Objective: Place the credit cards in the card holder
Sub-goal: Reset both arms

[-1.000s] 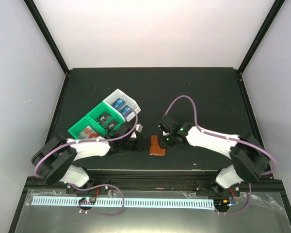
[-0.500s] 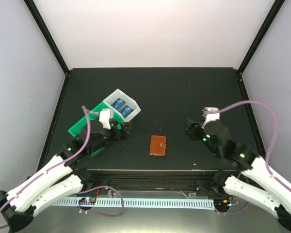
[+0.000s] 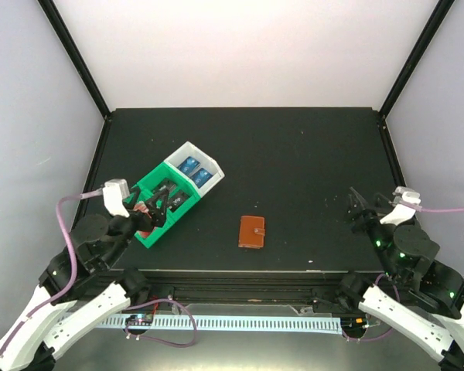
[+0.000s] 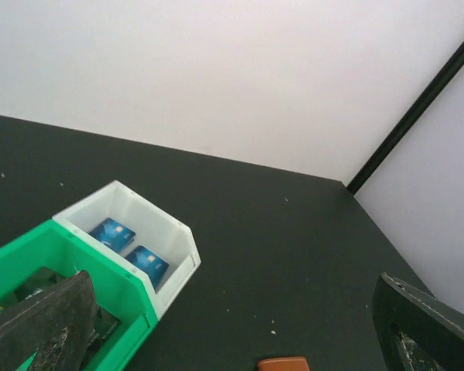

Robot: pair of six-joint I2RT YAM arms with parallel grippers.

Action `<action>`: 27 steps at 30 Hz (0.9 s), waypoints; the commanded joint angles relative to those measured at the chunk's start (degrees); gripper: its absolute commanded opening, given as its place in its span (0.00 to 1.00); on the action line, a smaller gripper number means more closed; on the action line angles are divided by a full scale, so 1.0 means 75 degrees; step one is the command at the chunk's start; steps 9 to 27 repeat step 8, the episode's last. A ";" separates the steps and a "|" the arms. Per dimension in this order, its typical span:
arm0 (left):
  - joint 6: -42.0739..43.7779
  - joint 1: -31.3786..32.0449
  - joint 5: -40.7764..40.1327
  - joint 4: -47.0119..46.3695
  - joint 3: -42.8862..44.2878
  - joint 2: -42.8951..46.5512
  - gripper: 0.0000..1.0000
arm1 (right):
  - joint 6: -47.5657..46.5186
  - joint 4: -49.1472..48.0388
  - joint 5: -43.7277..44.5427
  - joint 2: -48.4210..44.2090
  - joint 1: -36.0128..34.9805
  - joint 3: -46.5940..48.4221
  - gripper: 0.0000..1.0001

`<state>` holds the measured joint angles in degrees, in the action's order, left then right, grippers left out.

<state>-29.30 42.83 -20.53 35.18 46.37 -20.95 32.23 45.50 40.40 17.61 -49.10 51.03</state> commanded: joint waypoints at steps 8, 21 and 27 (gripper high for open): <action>0.0488 -0.0026 -0.0563 0.0649 0.0603 0.0390 0.99 | -0.0084 0.0830 0.0432 -0.0576 -0.0008 0.0399 0.85; 0.0488 -0.0026 -0.0563 0.0649 0.0603 0.0390 0.99 | -0.0084 0.0830 0.0432 -0.0576 -0.0008 0.0399 0.85; 0.0488 -0.0026 -0.0563 0.0649 0.0603 0.0390 0.99 | -0.0084 0.0830 0.0432 -0.0576 -0.0008 0.0399 0.85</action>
